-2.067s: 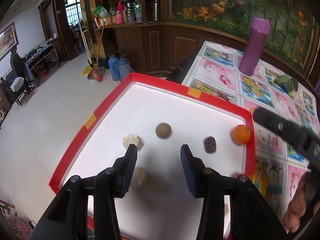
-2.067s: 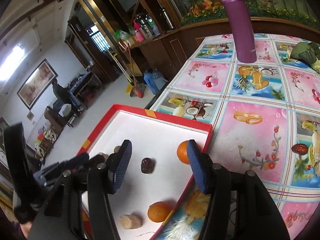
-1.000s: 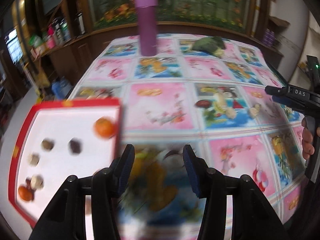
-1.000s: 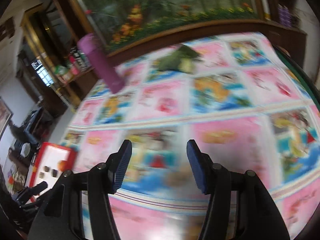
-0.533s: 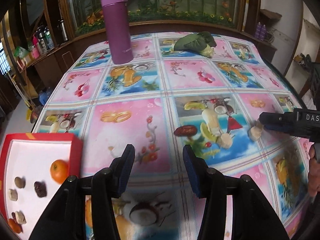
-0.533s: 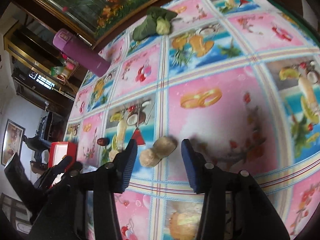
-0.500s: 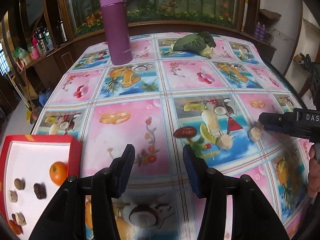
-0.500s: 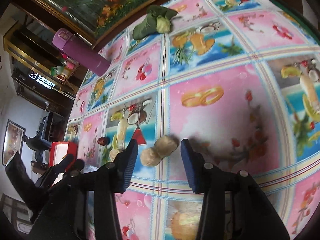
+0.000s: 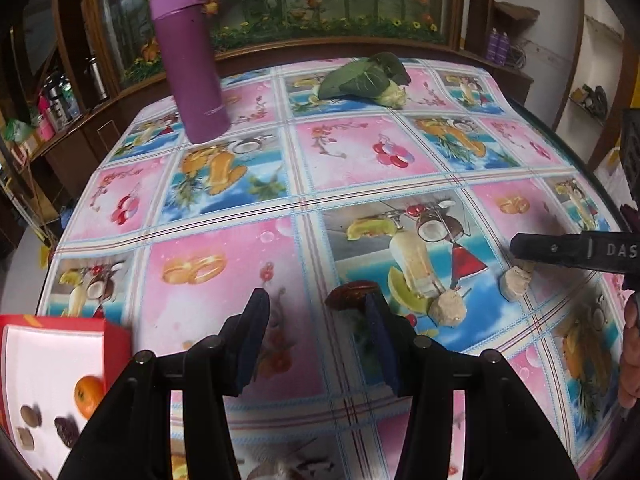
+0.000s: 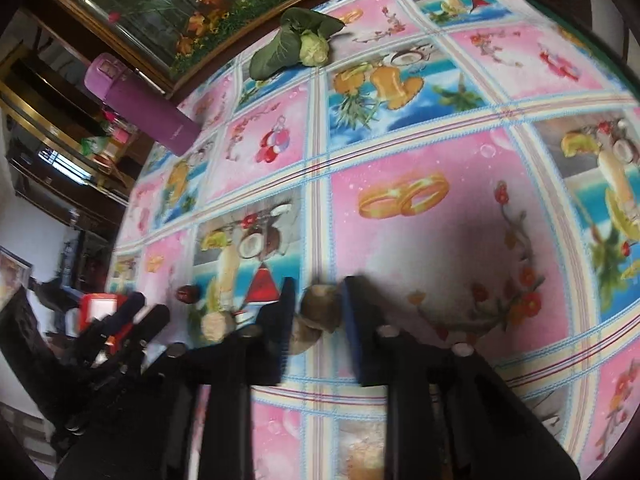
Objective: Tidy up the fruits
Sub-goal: 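Grasp a brown round fruit with the right tool while the left tool grasps a dark red date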
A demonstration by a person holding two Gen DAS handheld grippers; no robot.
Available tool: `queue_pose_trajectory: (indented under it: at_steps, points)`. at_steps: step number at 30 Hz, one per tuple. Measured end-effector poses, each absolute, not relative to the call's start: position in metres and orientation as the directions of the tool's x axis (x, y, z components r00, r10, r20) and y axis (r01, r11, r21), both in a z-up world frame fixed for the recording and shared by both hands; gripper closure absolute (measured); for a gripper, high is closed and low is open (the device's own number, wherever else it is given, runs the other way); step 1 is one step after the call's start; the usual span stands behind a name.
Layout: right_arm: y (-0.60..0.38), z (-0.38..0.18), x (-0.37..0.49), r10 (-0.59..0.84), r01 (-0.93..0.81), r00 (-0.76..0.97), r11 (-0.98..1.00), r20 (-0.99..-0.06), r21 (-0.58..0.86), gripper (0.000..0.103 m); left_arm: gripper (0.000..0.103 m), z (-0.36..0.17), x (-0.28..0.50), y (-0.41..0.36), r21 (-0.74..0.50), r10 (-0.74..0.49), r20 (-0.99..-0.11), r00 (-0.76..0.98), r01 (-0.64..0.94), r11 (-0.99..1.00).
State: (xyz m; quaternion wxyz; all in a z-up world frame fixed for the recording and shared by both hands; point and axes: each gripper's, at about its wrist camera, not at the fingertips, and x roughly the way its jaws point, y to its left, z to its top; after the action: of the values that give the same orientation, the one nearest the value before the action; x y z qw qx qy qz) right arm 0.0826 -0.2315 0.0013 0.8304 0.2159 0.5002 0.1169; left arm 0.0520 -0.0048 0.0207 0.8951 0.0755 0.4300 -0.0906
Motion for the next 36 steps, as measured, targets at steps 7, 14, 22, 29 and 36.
queue_pose_trajectory:
  at_steps: [7,14,22,29,36]
  points:
    - [-0.234,-0.001,0.084,0.429,0.030,0.475,0.864,-0.768,0.502,0.082,0.054,0.013,0.066,-0.013,0.001,-0.154,-0.811,0.564,0.265,0.964]
    - [-0.237,-0.003,0.084,0.442,0.034,0.477,0.854,-0.759,0.519,0.082,0.072,0.009,0.067,-0.009,-0.045,-0.190,-0.793,0.579,0.256,0.966]
    - [-0.236,0.000,0.083,0.423,0.029,0.497,0.864,-0.758,0.502,0.082,0.072,0.021,0.049,0.000,-0.064,-0.190,-0.765,0.615,0.221,0.973]
    - [-0.224,0.024,0.067,0.439,-0.063,0.583,0.863,-0.684,0.501,0.082,0.072,0.059,0.002,0.020,-0.035,-0.148,-0.700,0.698,0.173,0.984]
    - [-0.188,0.044,0.039,0.493,-0.166,0.654,0.834,-0.574,0.527,0.081,0.072,0.083,-0.038,0.043,0.018,-0.074,-0.648,0.758,0.113,0.993]
